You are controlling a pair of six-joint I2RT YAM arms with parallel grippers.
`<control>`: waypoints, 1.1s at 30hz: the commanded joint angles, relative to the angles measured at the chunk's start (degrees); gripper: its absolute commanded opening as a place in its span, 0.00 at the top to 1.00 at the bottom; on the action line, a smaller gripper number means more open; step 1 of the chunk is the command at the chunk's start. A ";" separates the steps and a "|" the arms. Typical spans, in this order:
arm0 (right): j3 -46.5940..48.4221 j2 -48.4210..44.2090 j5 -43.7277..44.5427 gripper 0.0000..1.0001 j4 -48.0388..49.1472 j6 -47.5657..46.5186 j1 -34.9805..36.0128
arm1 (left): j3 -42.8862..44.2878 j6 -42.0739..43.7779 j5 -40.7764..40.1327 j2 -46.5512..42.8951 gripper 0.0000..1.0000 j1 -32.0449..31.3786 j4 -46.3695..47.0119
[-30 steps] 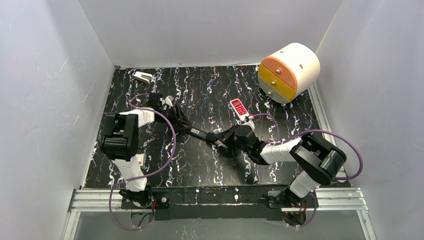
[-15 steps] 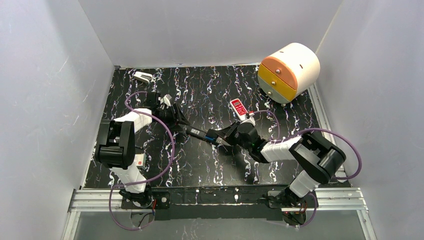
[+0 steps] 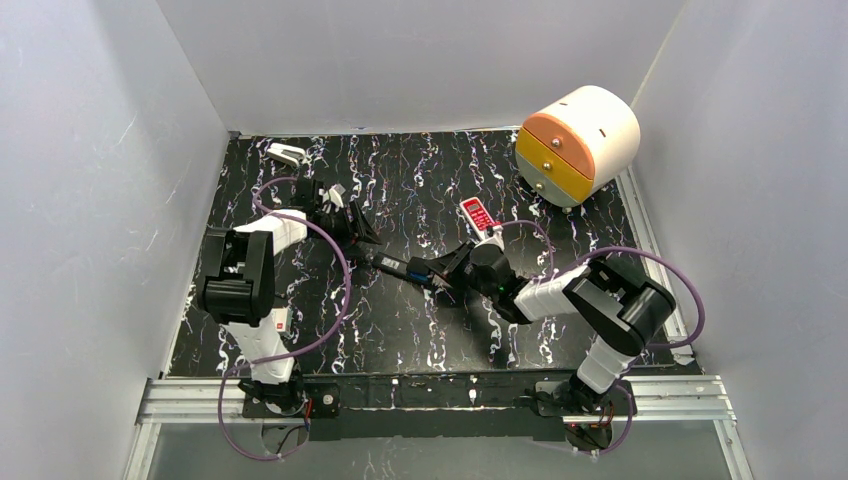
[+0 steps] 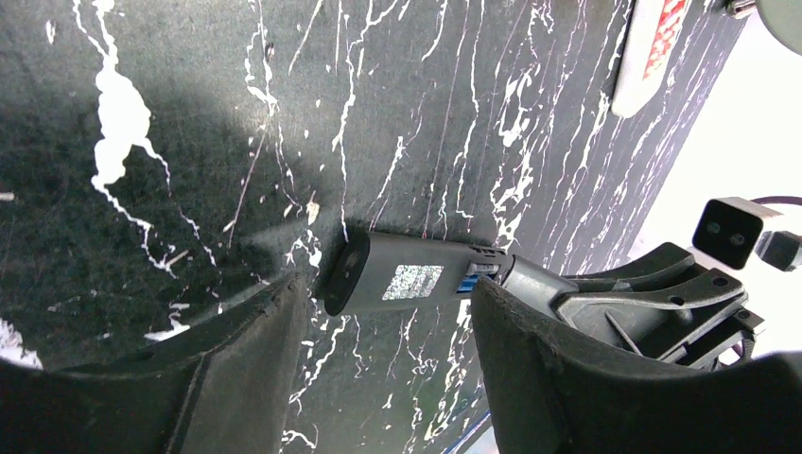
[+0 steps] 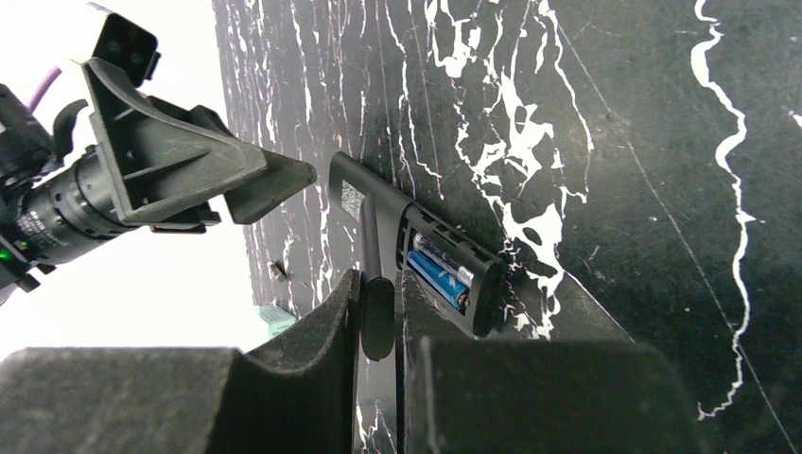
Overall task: Load the batteries into the remote control
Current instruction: Load the battery cover into the remote control.
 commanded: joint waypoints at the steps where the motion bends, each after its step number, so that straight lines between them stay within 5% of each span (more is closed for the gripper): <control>1: -0.01 1.74 0.03 0.99 4.32 1.14 -0.05 | 2.02 -0.19 2.68 1.33 0.38 -0.17 0.93; 33: -2.29 5.96 0.70 0.99 7.15 5.27 0.58 | -0.56 -0.24 4.38 1.41 0.44 -0.34 2.35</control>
